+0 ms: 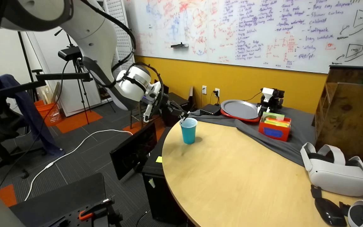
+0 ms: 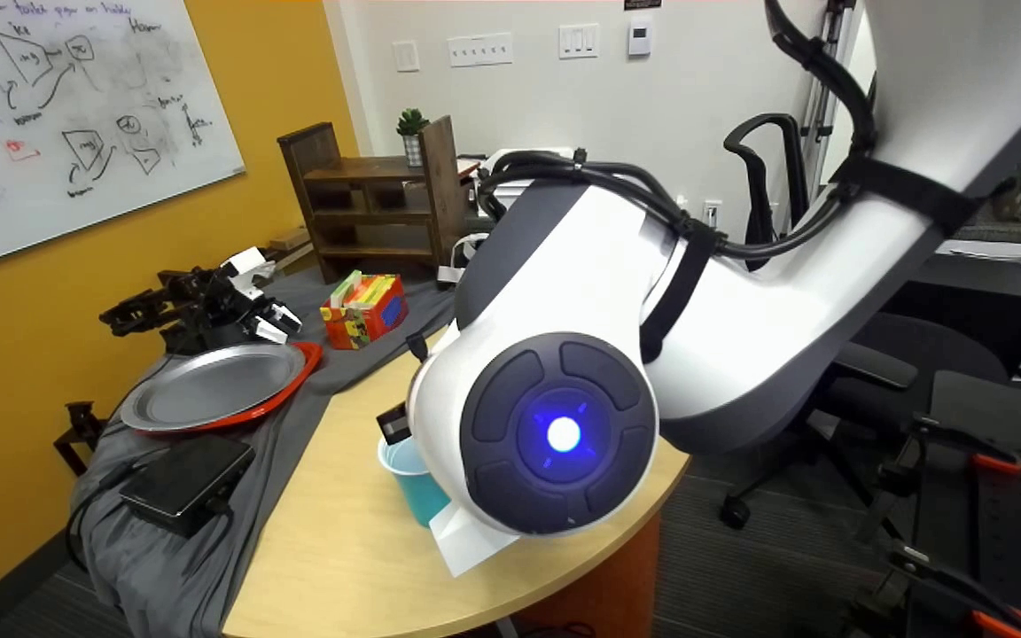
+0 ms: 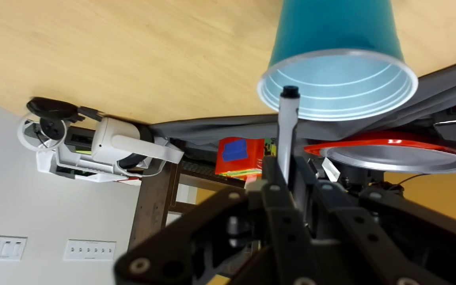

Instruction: Put the black marker inside the light blue cup

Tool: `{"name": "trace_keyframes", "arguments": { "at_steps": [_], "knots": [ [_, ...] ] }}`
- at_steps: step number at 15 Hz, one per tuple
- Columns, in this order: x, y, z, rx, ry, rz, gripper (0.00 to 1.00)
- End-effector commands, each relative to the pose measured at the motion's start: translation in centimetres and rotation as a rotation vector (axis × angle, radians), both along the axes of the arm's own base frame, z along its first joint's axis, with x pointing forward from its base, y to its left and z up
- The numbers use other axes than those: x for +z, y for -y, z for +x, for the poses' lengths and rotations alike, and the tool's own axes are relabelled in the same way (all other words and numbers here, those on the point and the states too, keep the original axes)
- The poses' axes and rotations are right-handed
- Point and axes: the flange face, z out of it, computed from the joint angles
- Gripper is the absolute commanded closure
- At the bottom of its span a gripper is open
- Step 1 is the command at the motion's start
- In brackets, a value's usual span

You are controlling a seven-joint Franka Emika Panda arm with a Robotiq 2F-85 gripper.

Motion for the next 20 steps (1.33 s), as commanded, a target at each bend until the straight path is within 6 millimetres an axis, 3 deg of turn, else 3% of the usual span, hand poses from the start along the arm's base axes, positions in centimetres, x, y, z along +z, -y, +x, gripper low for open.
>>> {"name": "trace_keyframes", "arguments": {
  "at_steps": [1, 9, 19, 20],
  "knots": [
    [-1.0, 0.2, 1.8, 0.021, 0.023, 0.027, 0.97],
    [-2.6, 0.1, 4.5, 0.050, 0.021, 0.053, 0.97],
    [-2.9, 0.5, 5.3, 0.037, 0.015, 0.074, 0.97],
    [-2.8, 0.5, 5.0, 0.036, 0.013, 0.075, 0.89]
  ]
}}
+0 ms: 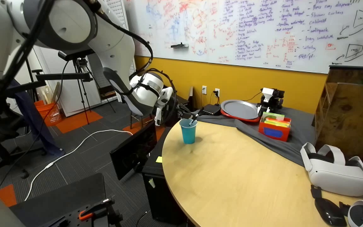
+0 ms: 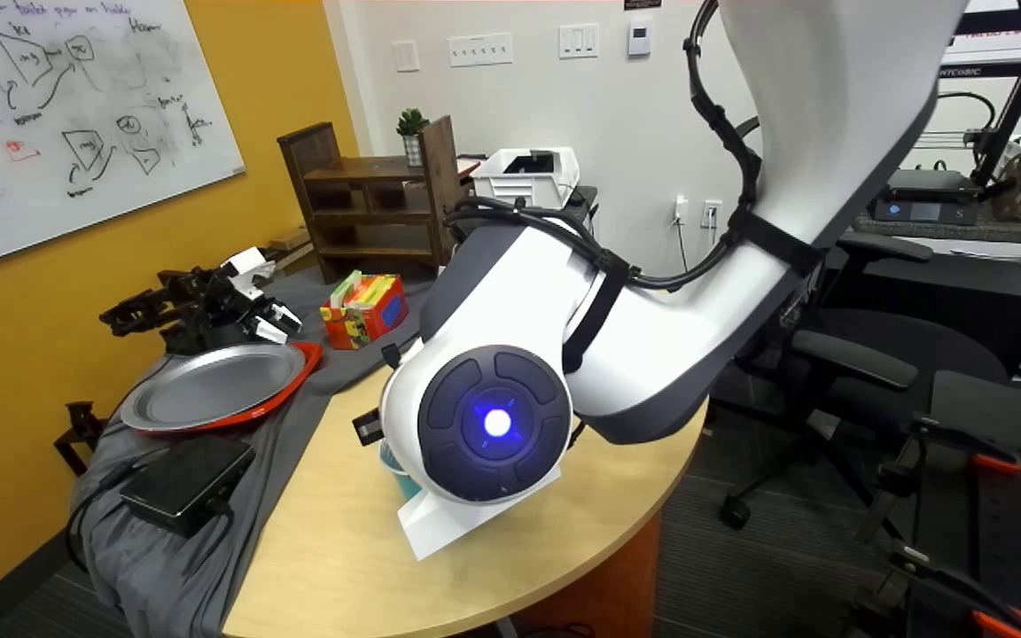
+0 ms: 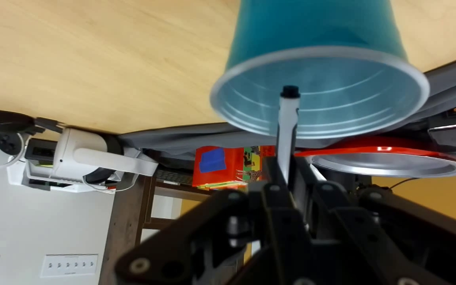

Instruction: Put the black marker inside the light blue cup

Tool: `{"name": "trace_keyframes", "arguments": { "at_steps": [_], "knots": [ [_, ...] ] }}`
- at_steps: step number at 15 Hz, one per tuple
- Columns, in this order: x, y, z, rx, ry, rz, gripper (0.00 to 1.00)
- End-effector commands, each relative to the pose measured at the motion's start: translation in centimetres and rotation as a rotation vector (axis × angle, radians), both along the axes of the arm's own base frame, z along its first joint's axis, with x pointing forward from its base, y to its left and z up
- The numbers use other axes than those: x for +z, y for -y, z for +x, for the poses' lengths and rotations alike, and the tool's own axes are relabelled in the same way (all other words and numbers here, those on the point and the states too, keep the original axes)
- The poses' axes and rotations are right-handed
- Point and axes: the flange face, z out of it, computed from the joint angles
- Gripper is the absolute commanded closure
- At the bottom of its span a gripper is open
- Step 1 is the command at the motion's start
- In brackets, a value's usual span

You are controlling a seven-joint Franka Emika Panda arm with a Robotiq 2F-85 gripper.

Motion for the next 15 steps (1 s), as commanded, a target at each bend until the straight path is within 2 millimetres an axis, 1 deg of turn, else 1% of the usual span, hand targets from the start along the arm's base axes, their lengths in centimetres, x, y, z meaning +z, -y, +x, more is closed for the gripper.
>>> {"name": "trace_keyframes", "arguments": {
  "at_steps": [1, 2, 3, 5, 10, 11, 14, 15],
  "knots": [
    [0.34, 0.06, 0.07, 0.006, -0.002, 0.033, 0.63],
    [0.34, 0.05, 0.02, 0.005, -0.001, 0.034, 0.62],
    [0.39, 0.03, -0.02, 0.005, -0.002, 0.037, 0.56],
    [0.42, -0.15, -0.12, 0.005, -0.003, 0.038, 0.42],
    [0.45, -0.54, -0.41, 0.008, -0.002, 0.040, 0.04],
    [0.50, -0.59, -0.48, 0.008, -0.001, 0.042, 0.01],
    [0.65, -0.54, -0.59, 0.005, 0.001, 0.046, 0.00],
    [0.70, -0.33, -0.26, 0.000, 0.004, 0.048, 0.00]
  ]
}}
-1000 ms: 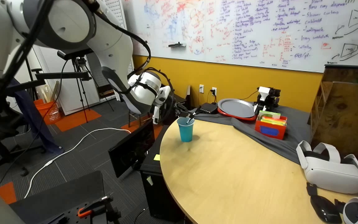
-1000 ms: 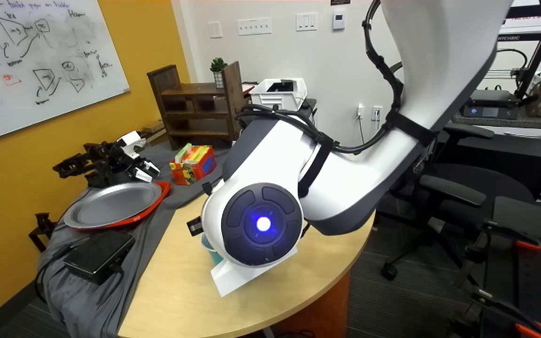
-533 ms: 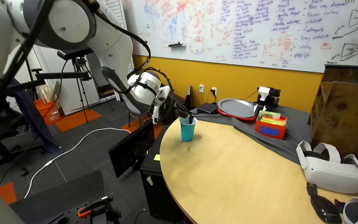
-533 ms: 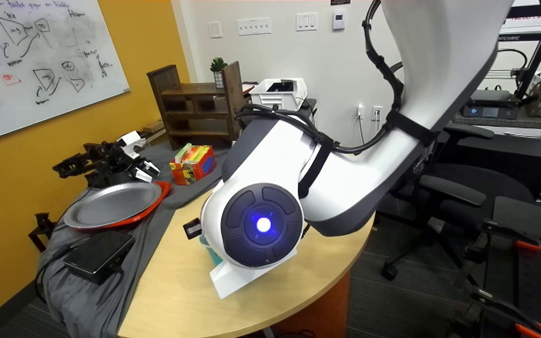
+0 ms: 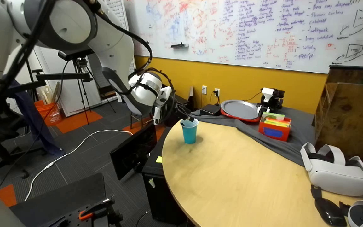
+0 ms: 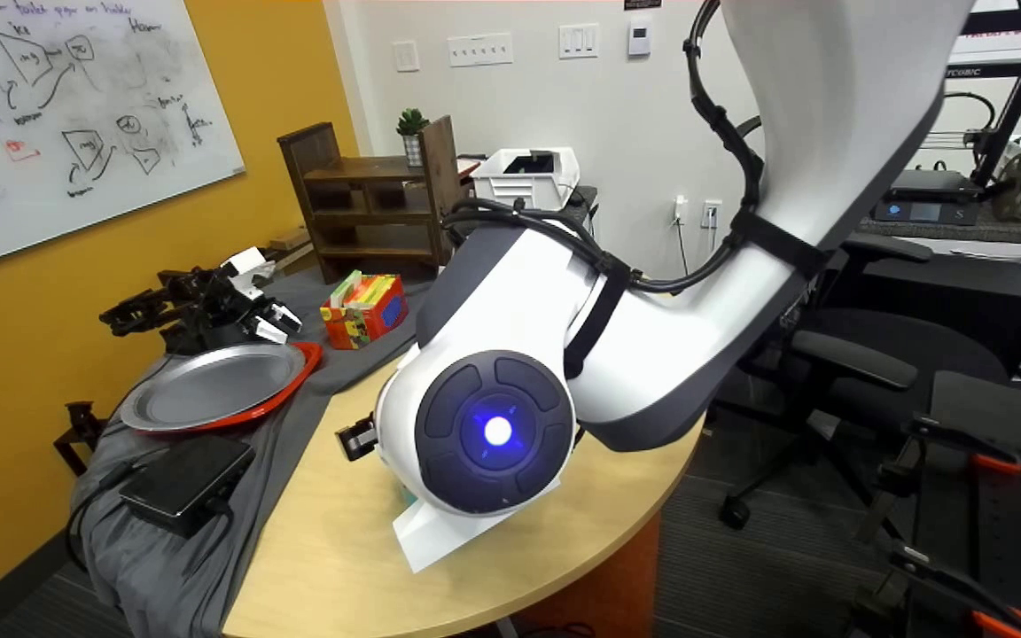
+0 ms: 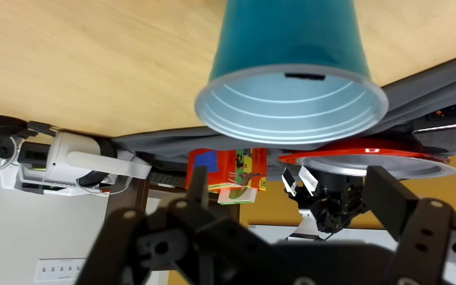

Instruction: Put the black marker inside the light blue cup

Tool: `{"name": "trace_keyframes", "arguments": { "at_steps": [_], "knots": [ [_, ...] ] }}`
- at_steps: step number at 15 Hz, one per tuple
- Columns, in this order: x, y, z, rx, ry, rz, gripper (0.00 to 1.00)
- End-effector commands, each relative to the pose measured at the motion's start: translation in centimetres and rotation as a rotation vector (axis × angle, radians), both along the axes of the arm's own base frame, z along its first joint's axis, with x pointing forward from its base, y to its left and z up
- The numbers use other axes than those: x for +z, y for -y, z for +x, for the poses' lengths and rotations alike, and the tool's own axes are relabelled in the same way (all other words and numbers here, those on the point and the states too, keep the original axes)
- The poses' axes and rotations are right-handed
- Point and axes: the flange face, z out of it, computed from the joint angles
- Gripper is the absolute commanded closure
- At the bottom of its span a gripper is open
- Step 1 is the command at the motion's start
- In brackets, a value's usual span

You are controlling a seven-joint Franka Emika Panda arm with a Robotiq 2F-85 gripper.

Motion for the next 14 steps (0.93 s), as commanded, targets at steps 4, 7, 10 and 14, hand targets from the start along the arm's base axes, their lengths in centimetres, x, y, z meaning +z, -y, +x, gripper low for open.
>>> {"name": "trace_keyframes", "arguments": {
  "at_steps": [4, 7, 10, 14],
  "knots": [
    [1.8, 1.9, 0.4, -0.059, 0.030, 0.066, 0.00],
    [3.5, 4.1, 1.2, -0.119, 0.068, 0.111, 0.00],
    [5.5, 6.7, 2.3, -0.185, 0.107, 0.153, 0.00],
    [7.8, 11.0, 3.5, -0.251, 0.136, 0.215, 0.00]
  ]
}}
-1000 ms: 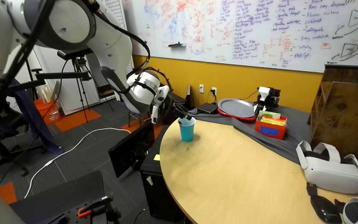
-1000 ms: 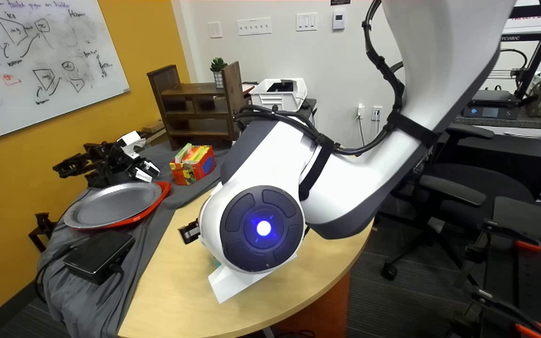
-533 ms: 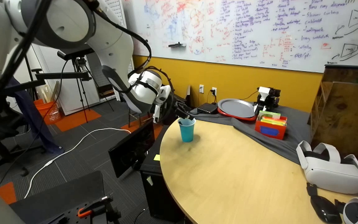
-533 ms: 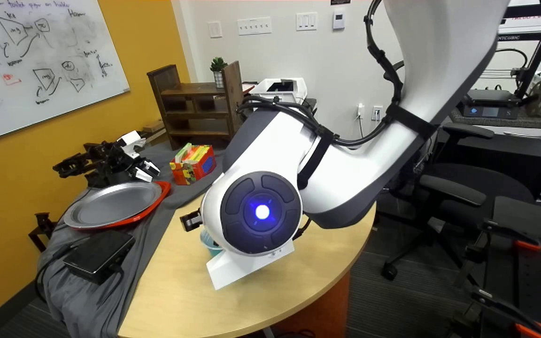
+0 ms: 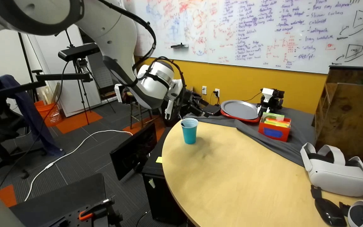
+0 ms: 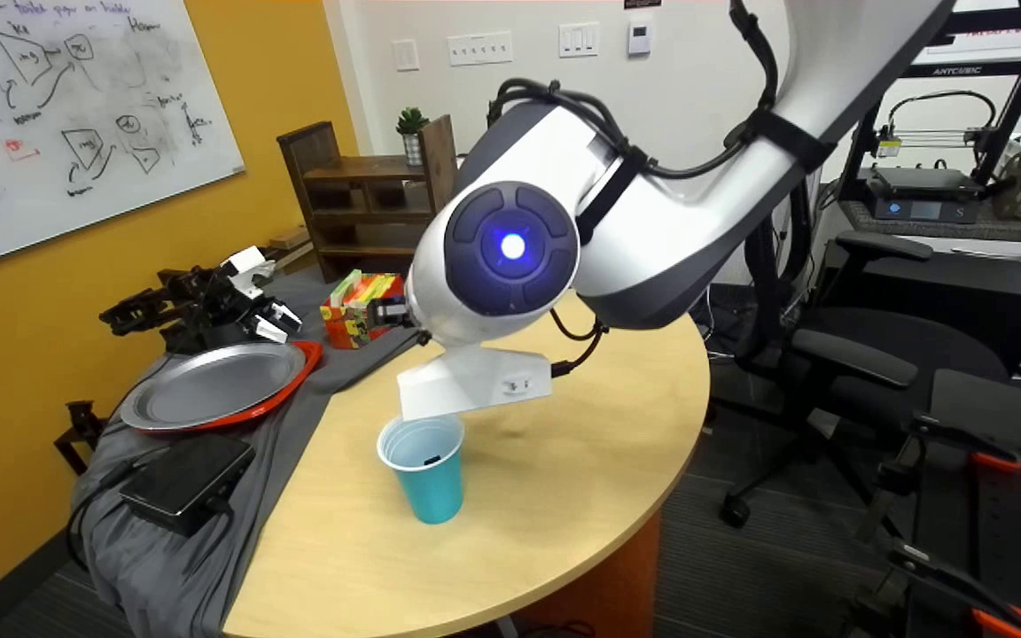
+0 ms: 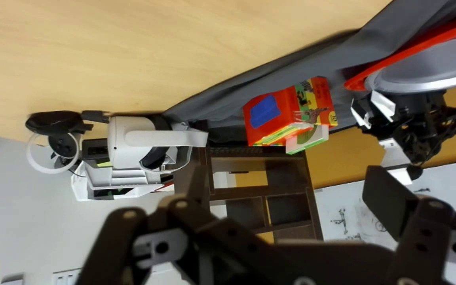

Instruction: Put the black marker inside the light blue cup

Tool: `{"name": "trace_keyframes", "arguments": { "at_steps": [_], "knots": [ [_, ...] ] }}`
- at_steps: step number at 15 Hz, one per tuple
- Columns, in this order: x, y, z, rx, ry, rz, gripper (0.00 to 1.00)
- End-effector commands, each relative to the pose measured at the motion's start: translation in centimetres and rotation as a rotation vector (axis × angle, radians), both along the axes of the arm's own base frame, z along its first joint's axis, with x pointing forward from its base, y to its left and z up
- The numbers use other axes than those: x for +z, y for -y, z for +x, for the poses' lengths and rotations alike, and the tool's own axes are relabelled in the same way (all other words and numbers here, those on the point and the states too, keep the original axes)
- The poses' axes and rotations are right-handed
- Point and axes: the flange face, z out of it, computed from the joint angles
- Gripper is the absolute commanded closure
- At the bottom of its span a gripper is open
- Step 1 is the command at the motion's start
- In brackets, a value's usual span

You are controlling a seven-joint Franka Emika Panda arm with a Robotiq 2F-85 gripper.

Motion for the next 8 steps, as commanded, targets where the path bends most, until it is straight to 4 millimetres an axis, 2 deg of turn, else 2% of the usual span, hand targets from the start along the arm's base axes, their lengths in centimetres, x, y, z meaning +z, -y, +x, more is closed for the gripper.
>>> {"name": "trace_keyframes", "arguments": {
  "at_steps": [1, 6, 7, 8],
  "knots": [
    [2.3, 4.0, -0.1, -0.046, 0.020, 0.082, 0.00],
    [3.5, 9.0, 1.4, -0.056, 0.009, 0.131, 0.00],
    [2.6, 7.5, 1.9, -0.051, 0.006, 0.094, 0.00],
    [2.7, 8.3, 2.1, -0.056, 0.005, 0.105, 0.00]
  ]
}}
